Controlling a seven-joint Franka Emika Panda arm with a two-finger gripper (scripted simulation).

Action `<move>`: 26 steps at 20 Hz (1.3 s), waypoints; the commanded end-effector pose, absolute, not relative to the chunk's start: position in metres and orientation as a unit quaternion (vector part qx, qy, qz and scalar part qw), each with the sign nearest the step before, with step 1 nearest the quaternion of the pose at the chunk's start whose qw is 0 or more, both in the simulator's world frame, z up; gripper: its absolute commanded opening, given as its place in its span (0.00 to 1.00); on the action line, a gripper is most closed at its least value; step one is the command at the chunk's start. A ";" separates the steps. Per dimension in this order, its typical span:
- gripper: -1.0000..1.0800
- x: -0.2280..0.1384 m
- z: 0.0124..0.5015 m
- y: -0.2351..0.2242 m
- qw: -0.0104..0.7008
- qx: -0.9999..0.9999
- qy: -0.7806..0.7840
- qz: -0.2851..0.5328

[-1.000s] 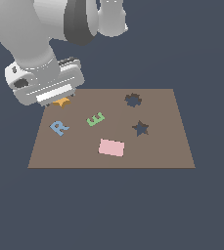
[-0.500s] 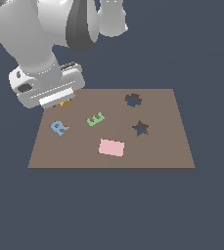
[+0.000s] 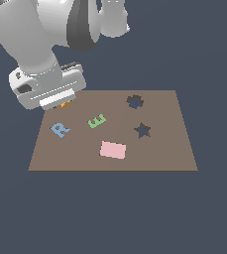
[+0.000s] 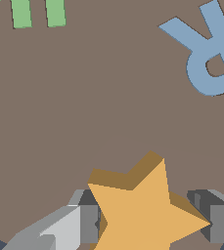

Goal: Insert a designated object into the corresponding slot on a board.

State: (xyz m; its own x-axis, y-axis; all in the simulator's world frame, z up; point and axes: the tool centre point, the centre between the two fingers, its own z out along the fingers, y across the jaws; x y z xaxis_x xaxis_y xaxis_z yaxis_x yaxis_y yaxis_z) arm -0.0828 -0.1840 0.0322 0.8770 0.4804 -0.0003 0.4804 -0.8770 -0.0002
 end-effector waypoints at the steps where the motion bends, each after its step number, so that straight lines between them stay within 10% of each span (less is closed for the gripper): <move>1: 0.00 -0.082 0.035 -0.184 0.000 -0.969 -0.248 0.000; 26: 0.00 -0.113 0.035 -0.130 0.000 -0.997 -0.078 0.000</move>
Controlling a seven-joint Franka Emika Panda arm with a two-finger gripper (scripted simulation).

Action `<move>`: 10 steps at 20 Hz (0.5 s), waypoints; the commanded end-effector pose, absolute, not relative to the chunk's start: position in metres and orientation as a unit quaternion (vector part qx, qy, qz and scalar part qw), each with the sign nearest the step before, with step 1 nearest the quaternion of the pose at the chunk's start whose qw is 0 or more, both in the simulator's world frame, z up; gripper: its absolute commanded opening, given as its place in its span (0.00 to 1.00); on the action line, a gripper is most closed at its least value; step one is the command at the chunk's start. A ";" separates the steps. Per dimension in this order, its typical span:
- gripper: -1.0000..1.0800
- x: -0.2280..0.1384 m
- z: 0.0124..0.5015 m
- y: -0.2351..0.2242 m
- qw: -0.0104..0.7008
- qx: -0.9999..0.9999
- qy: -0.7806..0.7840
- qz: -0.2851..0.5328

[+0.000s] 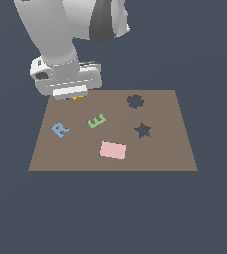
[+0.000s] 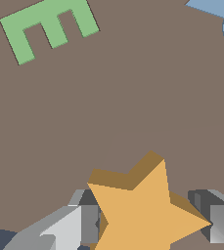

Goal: Insert a designated object into the corresponding slot on a board.

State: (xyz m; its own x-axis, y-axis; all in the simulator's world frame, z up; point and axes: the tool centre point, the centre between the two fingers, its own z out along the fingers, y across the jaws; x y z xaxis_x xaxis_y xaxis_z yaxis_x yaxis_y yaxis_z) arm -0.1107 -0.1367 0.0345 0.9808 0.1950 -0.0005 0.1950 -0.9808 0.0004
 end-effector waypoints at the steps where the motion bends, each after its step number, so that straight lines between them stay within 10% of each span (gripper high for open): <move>1: 0.00 -0.115 0.035 -0.125 0.000 0.998 0.065 0.000; 10: 0.00 -0.123 0.036 -0.077 0.000 0.998 -0.070 0.000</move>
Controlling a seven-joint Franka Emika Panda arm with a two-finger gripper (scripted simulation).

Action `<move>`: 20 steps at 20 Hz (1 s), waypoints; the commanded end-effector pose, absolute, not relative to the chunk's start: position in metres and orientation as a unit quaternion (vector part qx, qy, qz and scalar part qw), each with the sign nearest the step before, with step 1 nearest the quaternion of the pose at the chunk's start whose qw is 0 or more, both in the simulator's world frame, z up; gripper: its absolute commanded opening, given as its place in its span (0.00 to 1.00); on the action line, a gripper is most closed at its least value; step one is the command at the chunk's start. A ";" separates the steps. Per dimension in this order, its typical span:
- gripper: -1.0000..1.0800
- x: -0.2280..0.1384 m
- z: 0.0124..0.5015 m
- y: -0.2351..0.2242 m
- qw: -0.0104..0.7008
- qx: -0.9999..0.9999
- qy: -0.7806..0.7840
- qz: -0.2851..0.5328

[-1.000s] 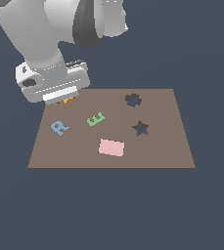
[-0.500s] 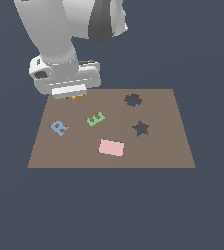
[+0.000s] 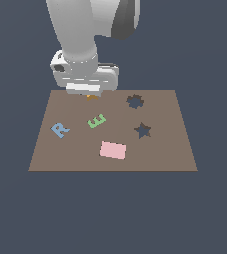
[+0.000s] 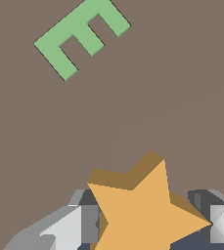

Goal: Insert a designated object into the corresponding slot on a board.

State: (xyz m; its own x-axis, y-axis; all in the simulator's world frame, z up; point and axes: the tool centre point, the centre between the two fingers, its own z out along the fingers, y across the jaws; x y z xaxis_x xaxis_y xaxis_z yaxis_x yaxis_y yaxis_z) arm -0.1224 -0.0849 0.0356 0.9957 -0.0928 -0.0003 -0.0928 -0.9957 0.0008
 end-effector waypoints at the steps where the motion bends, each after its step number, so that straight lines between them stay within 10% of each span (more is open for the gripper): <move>1: 0.00 -0.123 0.036 -0.071 0.000 0.996 -0.084 0.000; 20: 0.00 -0.093 0.038 0.028 0.000 0.934 -0.356 0.000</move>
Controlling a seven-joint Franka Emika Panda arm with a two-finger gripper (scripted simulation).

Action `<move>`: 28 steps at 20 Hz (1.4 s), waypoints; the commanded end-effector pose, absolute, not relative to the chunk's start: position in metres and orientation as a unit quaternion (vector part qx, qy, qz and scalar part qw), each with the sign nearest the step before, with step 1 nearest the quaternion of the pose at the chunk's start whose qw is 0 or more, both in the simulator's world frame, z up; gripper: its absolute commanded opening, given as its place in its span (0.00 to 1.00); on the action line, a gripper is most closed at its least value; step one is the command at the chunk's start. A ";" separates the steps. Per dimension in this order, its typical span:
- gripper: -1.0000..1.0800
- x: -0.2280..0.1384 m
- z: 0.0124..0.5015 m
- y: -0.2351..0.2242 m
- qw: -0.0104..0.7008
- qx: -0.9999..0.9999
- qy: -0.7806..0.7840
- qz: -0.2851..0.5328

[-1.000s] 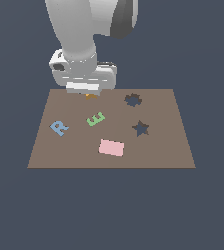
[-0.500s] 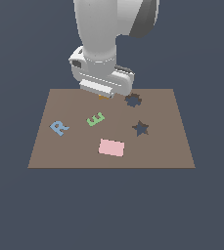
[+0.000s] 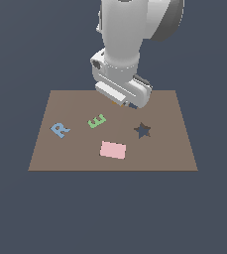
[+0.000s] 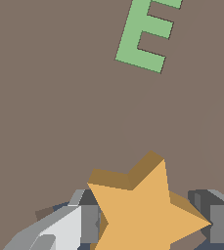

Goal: Insert a designated object into the corresponding slot on a board.

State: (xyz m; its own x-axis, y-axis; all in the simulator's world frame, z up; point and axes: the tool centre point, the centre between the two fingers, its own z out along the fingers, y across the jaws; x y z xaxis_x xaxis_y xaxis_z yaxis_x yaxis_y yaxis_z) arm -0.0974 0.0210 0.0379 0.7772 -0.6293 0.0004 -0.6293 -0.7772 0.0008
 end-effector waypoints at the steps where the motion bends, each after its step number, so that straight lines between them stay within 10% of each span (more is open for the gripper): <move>1: 0.00 -0.090 0.038 0.033 0.000 0.929 -0.370 0.000; 28: 0.00 0.010 0.041 0.099 0.000 0.765 -0.644 0.000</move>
State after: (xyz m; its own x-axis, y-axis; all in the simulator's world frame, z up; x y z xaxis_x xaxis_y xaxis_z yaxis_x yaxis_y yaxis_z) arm 0.0063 0.0989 0.0404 0.1883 -0.9821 0.0005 -0.9821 -0.1883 0.0009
